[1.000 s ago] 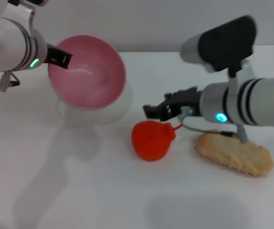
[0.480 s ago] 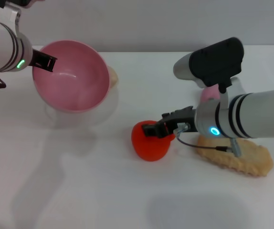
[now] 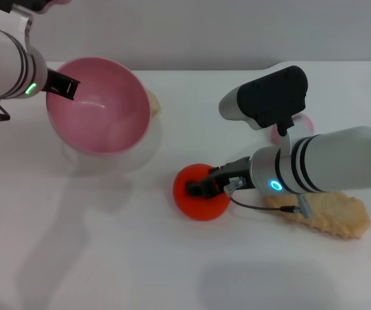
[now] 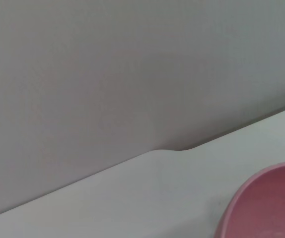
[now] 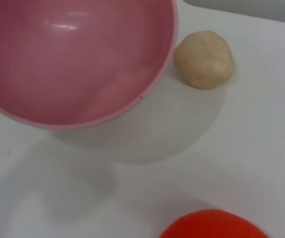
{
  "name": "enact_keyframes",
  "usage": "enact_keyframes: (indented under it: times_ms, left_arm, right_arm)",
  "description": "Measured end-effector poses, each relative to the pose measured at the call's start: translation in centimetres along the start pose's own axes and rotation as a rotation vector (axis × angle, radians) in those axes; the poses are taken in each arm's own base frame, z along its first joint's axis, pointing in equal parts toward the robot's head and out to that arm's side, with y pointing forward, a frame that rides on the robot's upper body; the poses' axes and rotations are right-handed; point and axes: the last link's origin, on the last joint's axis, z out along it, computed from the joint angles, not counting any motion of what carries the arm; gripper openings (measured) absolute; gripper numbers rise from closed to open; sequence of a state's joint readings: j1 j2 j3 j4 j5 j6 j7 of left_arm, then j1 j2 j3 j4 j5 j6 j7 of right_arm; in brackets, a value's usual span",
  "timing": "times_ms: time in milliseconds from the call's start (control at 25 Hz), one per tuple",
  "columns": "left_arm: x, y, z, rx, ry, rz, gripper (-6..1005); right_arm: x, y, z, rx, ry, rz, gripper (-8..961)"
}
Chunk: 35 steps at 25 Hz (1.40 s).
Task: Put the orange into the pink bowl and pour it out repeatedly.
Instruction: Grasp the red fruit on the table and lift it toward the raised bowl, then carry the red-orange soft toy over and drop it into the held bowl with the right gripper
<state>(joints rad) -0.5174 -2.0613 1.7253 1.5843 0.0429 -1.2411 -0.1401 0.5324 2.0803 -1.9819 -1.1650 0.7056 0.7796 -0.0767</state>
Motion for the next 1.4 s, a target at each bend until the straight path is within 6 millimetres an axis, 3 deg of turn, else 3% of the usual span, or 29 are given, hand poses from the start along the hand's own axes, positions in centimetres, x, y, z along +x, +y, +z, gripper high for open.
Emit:
enact_keyframes:
  times_ms: [240,360,480,520,600,1000,1120,1240,1400]
  left_arm:
    - [-0.1,-0.1,0.0,0.003,-0.001,0.001,69]
    - [-0.1,-0.2,0.0,0.002,-0.001,0.001,70]
    - [-0.1,-0.1,0.1,-0.006,0.0,0.0,71]
    - [-0.1,0.0,0.1,-0.014,-0.001,0.0,71]
    - [-0.2,0.0,0.1,-0.018,-0.002,0.0,72]
    - [-1.2,1.1,1.2,-0.111,-0.041,0.015,75]
    - [-1.2,2.1,1.3,-0.175,-0.047,0.022,75]
    - [-0.6,3.3,1.1,-0.234,-0.04,0.029,76]
    - [0.4,5.2,0.6,-0.308,-0.025,0.051,77]
  right_arm:
    - [0.1,-0.5,0.1,0.012,0.008,-0.013,530]
    - [-0.1,-0.4,0.0,0.009,-0.009,-0.017,288]
    - [-0.5,0.0,-0.8,0.002,-0.045,-0.029,243]
    - [-1.0,0.1,-2.1,0.011,-0.088,-0.039,228]
    - [-1.2,0.0,-2.6,0.017,-0.103,-0.038,198]
    - [-3.9,-1.5,-13.8,0.227,-0.352,-0.092,76]
    - [-4.4,-1.5,-16.2,0.274,-0.416,-0.108,54]
    - [-4.7,-1.1,-16.8,0.277,-0.428,-0.12,40]
    - [-5.0,-0.3,-15.9,0.247,-0.416,-0.145,40]
